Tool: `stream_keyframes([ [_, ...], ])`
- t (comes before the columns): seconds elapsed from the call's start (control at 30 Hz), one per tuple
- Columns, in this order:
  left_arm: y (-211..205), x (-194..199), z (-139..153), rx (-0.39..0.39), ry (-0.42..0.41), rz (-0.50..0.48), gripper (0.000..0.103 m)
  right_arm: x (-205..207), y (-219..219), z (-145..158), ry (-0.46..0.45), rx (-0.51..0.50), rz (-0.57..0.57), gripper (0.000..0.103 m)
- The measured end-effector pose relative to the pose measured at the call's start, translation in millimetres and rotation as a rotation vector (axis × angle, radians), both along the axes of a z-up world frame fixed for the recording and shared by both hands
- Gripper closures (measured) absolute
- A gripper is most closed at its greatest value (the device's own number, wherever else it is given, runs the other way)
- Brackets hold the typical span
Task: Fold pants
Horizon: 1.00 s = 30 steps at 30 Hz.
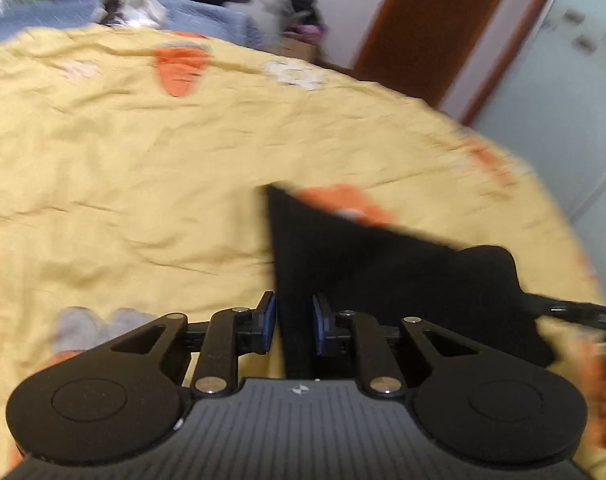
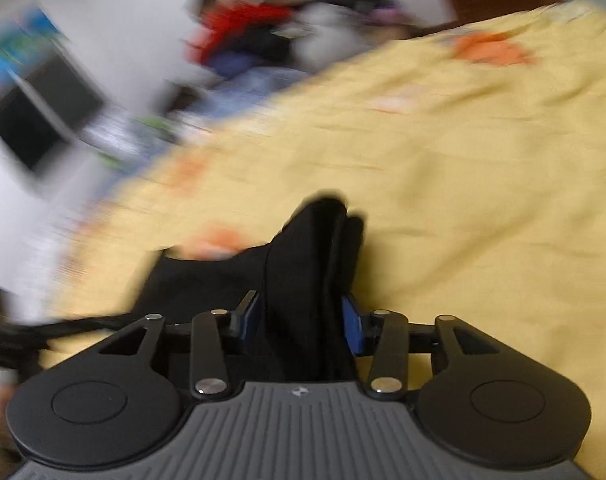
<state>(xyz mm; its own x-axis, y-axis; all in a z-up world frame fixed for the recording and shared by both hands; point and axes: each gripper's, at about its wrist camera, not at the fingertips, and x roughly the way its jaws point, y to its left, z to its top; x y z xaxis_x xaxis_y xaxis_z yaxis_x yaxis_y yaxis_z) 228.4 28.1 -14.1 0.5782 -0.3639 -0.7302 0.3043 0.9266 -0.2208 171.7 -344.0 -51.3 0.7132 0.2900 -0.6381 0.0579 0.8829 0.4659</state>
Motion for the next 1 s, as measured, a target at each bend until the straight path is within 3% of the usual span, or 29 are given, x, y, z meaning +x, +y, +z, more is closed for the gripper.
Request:
stream_keyframes([
  [0.07, 1.6, -8.2, 2.5, 0.064, -0.066, 0.016, 0.077, -16.8, 19.0, 12.2, -0.065, -0.263, -0.022, 0.060],
  [0.1, 1.7, -11.7, 4.6, 0.095, -0.088, 0.034, 0.074, -27.0, 28.2, 20.2, -0.100, -0.326, -0.019, 0.060],
  [0.2, -1.3, -26.3, 15.0, 0.110, -0.120, 0.050, 0.070, -47.6, 48.7, 34.5, -0.199, -0.211, 0.142, 0.059],
  [0.27, -2.1, -41.8, 23.6, 0.067, -0.127, 0.025, 0.048, -45.4, 61.6, 28.1, -0.161, -0.135, 0.239, 0.058],
  [0.3, -3.3, -50.0, 26.7, 0.053, -0.130, 0.023, 0.032, -40.8, 66.4, 20.7, -0.116, -0.141, 0.238, 0.058],
  [0.37, -11.2, -70.1, 32.6, 0.066, -0.148, 0.016, 0.029, -35.0, 66.0, 2.4, -0.041, -0.183, 0.173, 0.059],
  [0.43, -17.4, -94.2, 36.4, 0.077, -0.171, 0.012, 0.027, -48.7, 64.5, 6.6, -0.061, -0.145, 0.100, 0.058],
  [0.5, -23.0, -117.8, 36.2, 0.072, -0.190, 0.017, 0.016, -70.0, 74.8, 17.7, -0.087, -0.171, 0.020, 0.043],
  [0.53, -25.4, -130.3, 34.7, 0.062, -0.206, 0.036, 0.008, -82.7, 84.7, 22.3, -0.116, -0.197, -0.012, 0.023],
  [0.57, -25.8, -141.9, 33.5, 0.050, -0.223, 0.055, 0.007, -95.5, 92.3, 24.7, -0.150, -0.216, -0.026, 0.009],
  [0.6, -26.0, -155.6, 31.5, 0.039, -0.242, 0.074, 0.007, -106.6, 99.7, 25.7, -0.183, -0.230, -0.034, 0.007],
  [0.67, -26.8, -176.6, 25.2, 0.025, -0.266, 0.098, 0.007, -128.8, 113.5, 26.0, -0.228, -0.267, -0.043, 0.007],
  [0.77, -30.6, -195.2, 10.0, 0.071, -0.259, 0.100, 0.007, -156.1, 128.2, 24.1, -0.240, -0.319, -0.081, 0.007],
  [0.87, -30.8, -207.1, -1.8, 0.120, -0.268, 0.080, 0.007, -166.0, 129.3, 12.1, -0.211, -0.305, -0.111, 0.007],
  [1.0, -26.0, -217.0, -9.1, 0.129, -0.279, 0.099, 0.007, -179.1, 133.0, 0.9, -0.194, -0.291, -0.125, 0.007],
])
